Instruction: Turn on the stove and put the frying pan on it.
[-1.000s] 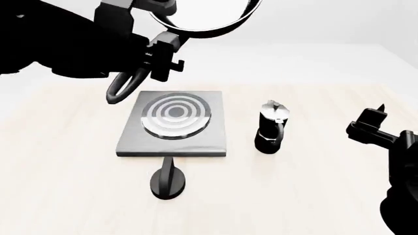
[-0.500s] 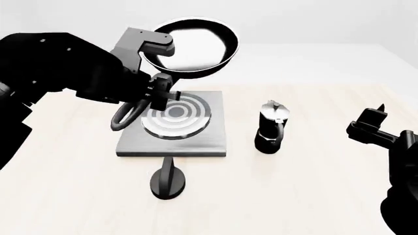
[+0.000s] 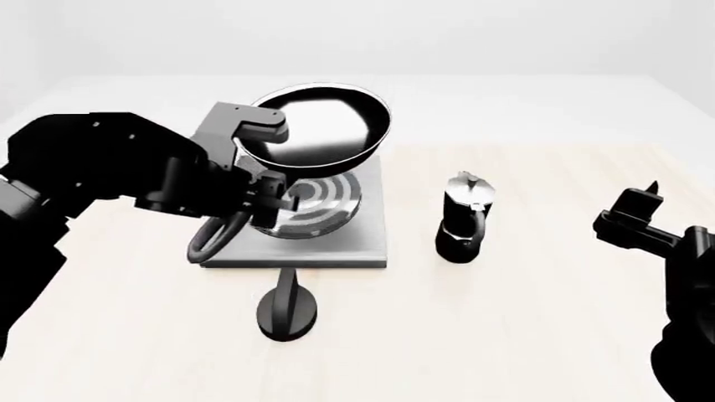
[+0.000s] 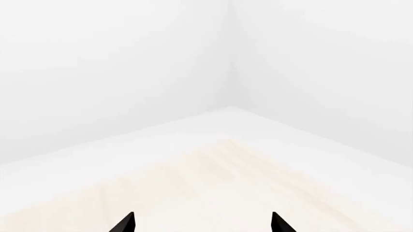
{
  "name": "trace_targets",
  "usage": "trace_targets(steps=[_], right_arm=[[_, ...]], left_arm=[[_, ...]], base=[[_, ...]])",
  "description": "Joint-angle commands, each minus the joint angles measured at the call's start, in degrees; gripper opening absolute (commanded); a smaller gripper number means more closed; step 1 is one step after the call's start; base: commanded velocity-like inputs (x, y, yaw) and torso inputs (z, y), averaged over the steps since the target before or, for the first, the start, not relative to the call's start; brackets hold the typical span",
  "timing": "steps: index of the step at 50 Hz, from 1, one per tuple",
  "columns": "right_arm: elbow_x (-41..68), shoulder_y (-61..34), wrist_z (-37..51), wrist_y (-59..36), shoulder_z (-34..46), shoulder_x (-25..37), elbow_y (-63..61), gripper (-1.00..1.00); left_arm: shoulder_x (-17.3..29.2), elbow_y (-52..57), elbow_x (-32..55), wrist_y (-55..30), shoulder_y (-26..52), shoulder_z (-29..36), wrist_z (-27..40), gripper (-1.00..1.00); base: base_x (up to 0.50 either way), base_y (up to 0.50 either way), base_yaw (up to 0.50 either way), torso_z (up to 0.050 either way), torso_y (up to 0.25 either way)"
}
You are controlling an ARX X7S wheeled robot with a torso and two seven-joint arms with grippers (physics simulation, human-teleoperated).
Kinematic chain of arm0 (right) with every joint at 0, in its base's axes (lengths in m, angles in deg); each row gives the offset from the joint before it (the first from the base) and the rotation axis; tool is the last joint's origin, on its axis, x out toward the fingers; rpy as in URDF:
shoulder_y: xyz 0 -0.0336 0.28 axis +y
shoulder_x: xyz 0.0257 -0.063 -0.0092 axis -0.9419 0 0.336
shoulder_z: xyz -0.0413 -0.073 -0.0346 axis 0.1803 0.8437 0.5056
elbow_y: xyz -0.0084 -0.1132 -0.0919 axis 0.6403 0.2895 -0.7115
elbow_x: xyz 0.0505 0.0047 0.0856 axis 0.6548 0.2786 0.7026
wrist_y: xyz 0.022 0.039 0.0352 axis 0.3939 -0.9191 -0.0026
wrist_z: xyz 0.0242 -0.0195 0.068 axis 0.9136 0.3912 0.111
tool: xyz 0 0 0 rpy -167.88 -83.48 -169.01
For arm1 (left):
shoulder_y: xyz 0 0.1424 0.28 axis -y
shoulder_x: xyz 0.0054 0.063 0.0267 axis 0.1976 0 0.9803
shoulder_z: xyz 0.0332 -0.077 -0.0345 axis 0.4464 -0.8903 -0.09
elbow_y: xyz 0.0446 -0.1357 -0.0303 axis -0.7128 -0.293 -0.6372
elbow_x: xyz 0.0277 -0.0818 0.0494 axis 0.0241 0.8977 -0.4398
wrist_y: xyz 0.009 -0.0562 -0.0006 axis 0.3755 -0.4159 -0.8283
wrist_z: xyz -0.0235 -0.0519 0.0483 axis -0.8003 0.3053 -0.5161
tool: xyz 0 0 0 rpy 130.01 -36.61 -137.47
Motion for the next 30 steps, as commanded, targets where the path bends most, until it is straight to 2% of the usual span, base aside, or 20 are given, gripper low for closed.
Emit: trace_targets(steps=[1,6,15,30], right_arm=[[0.19,0.21,0.05,0.35,-0.16,0.09,0.29,1.0],[0.15,0.55,0.01,0.78,-0.15,0.13,0.49,1.0],[0.29,0.78,0.06,1.03,-0.3,0.25,0.61,1.0],[0.36,1.19,0.25,1.61,-0.08,0.24,0.93,1.0]], left_arm=[[1.7,3.78,0.5,1.22,-2.59,-3.73,3.46,-1.0],[2.62,5.1,1.71,2.0,-4.11,-4.47,6.32,-1.0],[3.29,3.3,1.42,3.61,-5.52,-4.69,6.92,-1.0],[1.92,0.09,-0.76,3.7,-5.42,-3.22,3.3,-1.0]], base=[[0.0,0.0,0.0,0.0,0.0],[0.0,0.0,0.0,0.0,0.002],[0.0,0.0,0.0,0.001,0.002],[0.0,0.0,0.0,0.0,0.001]])
